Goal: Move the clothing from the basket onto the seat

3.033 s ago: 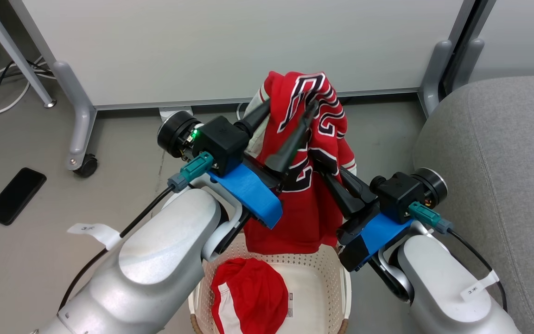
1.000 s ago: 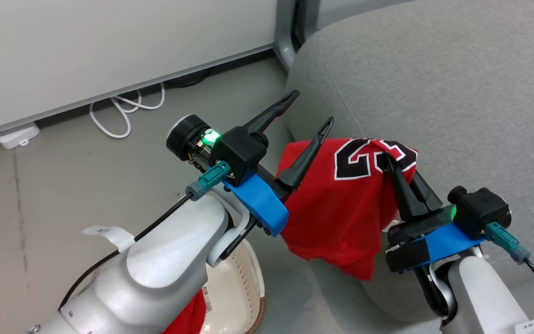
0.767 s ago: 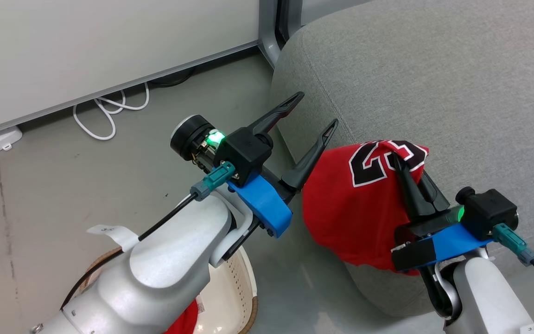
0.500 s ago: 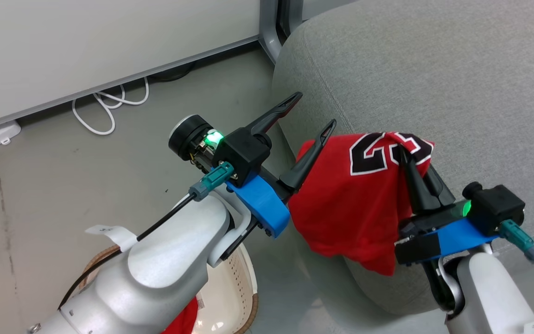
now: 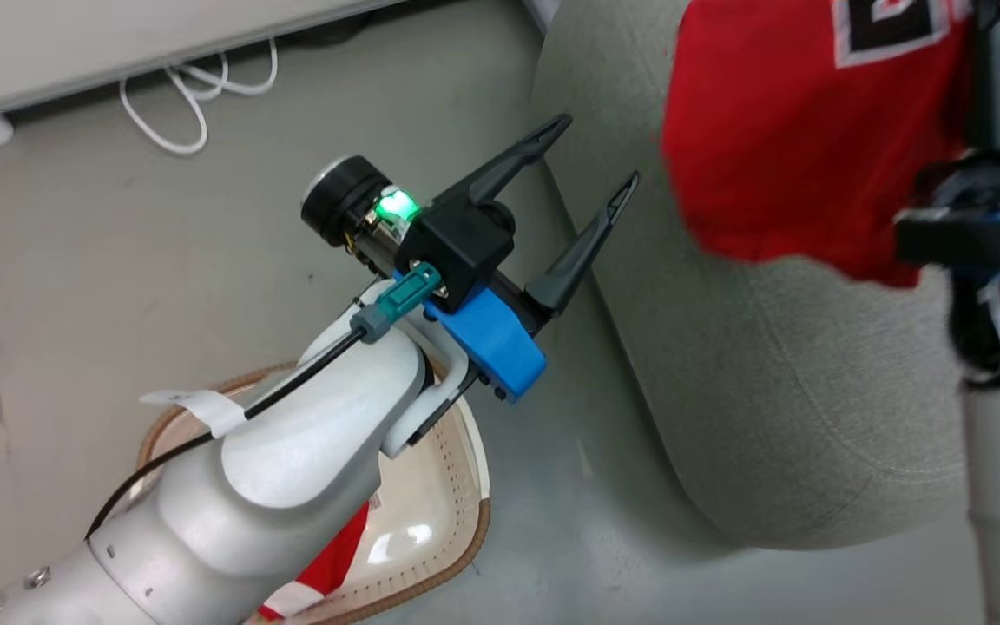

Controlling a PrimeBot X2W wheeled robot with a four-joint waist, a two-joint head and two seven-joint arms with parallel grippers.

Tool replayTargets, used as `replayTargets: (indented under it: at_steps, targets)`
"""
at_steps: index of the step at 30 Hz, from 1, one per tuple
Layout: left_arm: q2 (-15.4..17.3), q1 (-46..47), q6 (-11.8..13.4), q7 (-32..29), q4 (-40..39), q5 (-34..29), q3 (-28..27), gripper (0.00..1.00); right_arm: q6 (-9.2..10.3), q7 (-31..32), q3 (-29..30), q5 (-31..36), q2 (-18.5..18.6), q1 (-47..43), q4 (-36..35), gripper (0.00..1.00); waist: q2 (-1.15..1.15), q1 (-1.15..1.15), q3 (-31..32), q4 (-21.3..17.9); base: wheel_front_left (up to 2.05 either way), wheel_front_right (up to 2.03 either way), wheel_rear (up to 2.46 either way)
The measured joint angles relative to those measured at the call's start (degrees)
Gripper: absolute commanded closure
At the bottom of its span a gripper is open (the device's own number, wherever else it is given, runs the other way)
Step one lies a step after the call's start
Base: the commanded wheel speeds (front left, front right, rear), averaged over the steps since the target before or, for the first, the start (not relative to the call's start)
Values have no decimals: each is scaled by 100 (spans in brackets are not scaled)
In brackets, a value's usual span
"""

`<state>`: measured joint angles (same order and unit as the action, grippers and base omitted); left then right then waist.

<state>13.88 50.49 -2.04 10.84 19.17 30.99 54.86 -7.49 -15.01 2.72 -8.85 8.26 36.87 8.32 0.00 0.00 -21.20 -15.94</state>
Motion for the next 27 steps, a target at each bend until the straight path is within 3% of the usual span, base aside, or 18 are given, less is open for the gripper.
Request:
replayTargets:
  at_steps: [9, 16, 22, 27]
  targets:
    - [133, 504, 109, -118, -223, -243, -31, 0, 0, 0, 1095, 76, 864, 1412, -199, 100, 0, 0, -906, 212, 0, 0, 0]
    - [234, 771, 149, -226, -355, -396, -19, 0, 0, -1, 1689, -42, 1817, 2352, 359, 100, 0, 1, -1648, 292, 0, 0, 0]
    - [303, 886, 158, -278, -446, -475, 12, 0, 1, -2, 2149, -119, 2132, 2580, 910, 100, 0, 1, -2115, 288, 0, 0, 0]
    - [322, 979, 174, -301, -491, -495, 26, 0, 0, -1, 2207, -107, 1978, 2483, 1479, 100, 0, 1, -2341, 285, 0, 0, 0]
